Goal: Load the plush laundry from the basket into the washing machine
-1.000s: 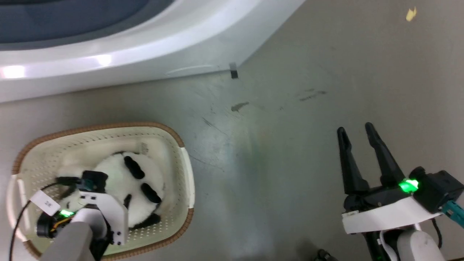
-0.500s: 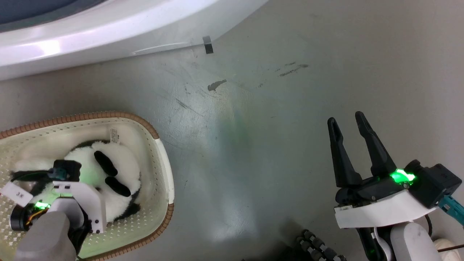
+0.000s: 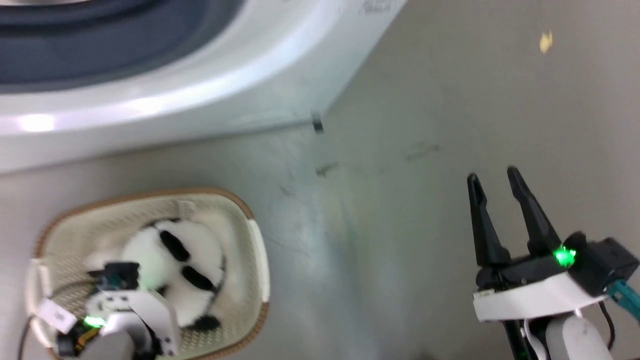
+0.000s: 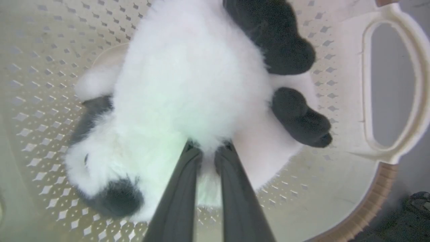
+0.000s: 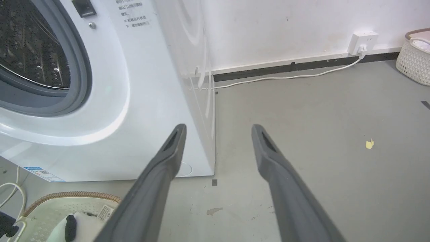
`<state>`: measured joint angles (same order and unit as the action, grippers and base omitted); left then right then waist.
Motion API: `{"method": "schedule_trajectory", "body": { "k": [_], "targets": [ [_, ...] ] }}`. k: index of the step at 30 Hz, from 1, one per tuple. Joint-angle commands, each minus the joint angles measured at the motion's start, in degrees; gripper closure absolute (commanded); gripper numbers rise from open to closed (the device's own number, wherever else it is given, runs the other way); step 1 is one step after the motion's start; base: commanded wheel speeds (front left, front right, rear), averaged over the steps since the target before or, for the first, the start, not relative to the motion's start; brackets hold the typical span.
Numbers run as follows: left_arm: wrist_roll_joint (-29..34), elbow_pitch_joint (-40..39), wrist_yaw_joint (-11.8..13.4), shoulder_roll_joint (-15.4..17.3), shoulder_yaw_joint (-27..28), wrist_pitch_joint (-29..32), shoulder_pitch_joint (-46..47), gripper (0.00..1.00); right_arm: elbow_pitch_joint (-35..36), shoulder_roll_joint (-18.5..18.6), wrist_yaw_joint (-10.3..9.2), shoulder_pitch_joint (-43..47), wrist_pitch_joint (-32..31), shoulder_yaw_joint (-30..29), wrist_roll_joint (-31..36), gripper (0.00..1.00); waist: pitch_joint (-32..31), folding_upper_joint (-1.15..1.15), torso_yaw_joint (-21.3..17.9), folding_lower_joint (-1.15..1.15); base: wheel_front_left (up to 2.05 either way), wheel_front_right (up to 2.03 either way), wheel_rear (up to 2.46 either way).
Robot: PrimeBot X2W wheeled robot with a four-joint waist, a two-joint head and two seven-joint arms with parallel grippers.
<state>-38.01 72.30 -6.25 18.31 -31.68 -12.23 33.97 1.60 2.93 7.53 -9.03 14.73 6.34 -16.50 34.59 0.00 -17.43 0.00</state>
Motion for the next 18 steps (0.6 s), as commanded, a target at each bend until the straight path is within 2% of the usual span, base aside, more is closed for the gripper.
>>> {"method": "schedule_trajectory", "body": {
  "k": [1,6,12,18],
  "targets": [
    [-0.34,-0.24,-0.33,-0.64,0.1,-0.9,-1.25,1.0,-0.41,-0.05,-0.04,1.23,0.27,-0.4,0.65,0.0,-7.06,0.0,4.07,0.0,0.0,0.0,0.0],
    [-0.18,-4.45,0.25,-1.54,1.46,-2.68,-4.24,1.0,-1.07,-0.05,-0.04,3.62,0.27,-3.11,2.8,0.0,-14.65,0.0,7.9,0.0,0.0,0.0,0.0],
    [4.6,-20.45,2.8,-0.47,5.74,-2.74,-11.04,1.0,-2.04,-0.05,-0.04,6.23,0.27,-4.1,4.36,0.0,-21.31,0.0,11.64,0.0,0.0,0.0,0.0],
    [10.35,-37.82,5.21,-0.56,12.3,-2.75,-19.51,1.0,-2.27,-0.05,-0.04,8.02,0.27,-4.65,4.51,0.0,-24.75,0.0,12.85,0.0,0.0,0.0,0.0]
  ]
}}
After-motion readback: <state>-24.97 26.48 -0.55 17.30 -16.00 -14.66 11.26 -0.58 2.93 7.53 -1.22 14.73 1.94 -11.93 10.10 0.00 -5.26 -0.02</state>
